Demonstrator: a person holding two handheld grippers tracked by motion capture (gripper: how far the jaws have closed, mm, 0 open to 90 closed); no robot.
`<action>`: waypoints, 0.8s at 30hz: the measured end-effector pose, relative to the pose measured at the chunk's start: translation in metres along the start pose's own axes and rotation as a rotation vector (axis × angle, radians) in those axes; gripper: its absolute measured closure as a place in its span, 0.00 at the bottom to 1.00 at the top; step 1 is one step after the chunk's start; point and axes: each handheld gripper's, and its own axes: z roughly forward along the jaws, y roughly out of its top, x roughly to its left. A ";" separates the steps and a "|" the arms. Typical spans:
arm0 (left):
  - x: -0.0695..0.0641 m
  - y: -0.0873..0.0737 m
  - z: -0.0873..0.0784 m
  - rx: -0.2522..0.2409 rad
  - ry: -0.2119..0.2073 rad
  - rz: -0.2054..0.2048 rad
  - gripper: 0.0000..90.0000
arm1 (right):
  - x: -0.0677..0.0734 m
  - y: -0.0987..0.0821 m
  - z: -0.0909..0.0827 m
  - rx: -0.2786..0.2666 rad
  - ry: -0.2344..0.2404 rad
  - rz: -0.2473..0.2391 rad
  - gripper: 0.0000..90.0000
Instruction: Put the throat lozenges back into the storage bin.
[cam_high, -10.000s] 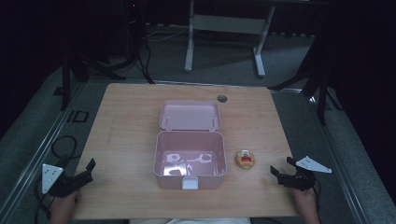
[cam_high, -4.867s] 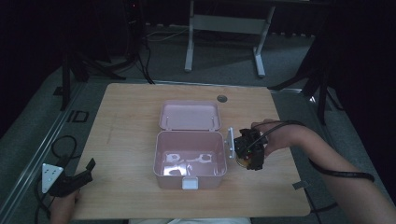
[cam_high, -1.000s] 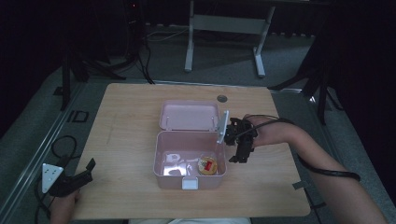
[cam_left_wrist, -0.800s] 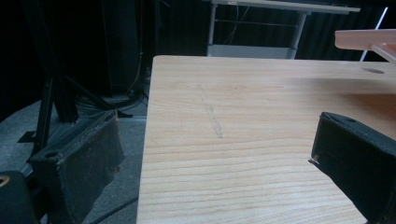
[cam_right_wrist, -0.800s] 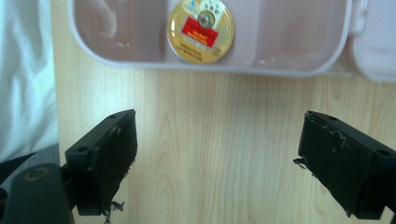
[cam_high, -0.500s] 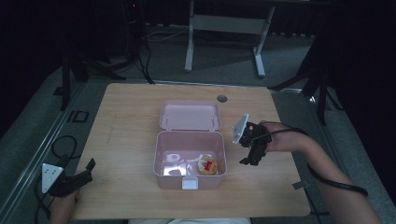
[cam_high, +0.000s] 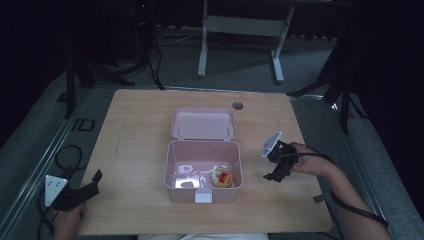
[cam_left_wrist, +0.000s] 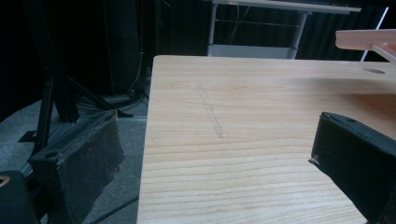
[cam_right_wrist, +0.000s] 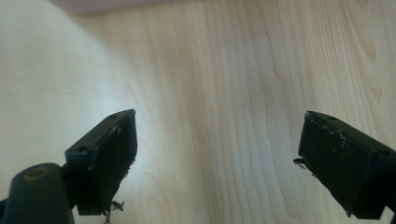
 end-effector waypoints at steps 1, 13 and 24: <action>0.000 0.000 0.000 0.000 0.000 -0.002 0.03 | -0.003 -0.008 0.006 -0.015 -0.004 0.034 0.13; 0.000 0.000 0.000 0.001 0.000 -0.003 0.03 | -0.007 -0.059 0.032 -0.148 -0.061 0.209 0.13; 0.000 0.000 0.000 0.001 0.000 -0.003 0.03 | -0.002 -0.089 0.040 -0.273 -0.170 0.351 0.12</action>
